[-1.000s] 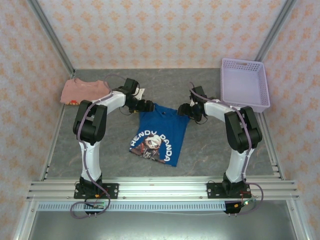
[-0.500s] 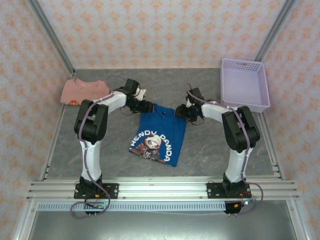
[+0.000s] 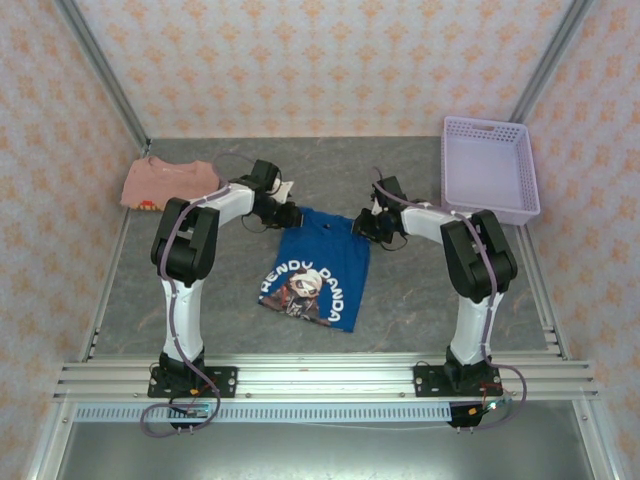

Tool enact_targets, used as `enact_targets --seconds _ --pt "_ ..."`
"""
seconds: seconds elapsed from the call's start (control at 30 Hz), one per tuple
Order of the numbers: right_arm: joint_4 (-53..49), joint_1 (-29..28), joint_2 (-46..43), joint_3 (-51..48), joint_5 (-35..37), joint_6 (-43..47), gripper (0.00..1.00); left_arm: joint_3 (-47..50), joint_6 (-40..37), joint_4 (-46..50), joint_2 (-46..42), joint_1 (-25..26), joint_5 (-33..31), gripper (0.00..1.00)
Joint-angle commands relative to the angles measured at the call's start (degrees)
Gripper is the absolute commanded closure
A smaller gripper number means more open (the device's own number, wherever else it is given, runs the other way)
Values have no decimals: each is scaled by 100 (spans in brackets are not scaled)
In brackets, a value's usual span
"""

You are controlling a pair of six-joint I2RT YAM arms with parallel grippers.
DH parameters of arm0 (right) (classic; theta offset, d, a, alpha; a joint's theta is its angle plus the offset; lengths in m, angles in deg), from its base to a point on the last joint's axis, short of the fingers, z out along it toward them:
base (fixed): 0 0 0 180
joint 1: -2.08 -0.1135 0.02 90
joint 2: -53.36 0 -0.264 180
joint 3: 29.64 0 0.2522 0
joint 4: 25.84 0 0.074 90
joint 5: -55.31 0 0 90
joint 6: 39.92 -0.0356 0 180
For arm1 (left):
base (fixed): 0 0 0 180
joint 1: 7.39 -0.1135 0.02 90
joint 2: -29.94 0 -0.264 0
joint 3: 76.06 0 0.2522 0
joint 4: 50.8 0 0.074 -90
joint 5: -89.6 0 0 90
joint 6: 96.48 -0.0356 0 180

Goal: Fold the inside-out t-shirt

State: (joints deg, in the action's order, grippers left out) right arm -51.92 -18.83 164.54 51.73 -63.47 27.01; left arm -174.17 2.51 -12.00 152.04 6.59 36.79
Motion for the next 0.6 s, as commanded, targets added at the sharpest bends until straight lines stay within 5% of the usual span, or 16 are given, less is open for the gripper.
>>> enact_targets --seconds 0.0,0.17,0.57 --pt "232 -45 203 181 -34 -21 83 -117 47 168 195 114 204 85" --pt "370 -14 146 357 -35 6 100 -298 208 83 186 57 194 100" --pt "110 174 -183 2459 -276 775 100 -1866 632 -66 -746 -518 -84 100"
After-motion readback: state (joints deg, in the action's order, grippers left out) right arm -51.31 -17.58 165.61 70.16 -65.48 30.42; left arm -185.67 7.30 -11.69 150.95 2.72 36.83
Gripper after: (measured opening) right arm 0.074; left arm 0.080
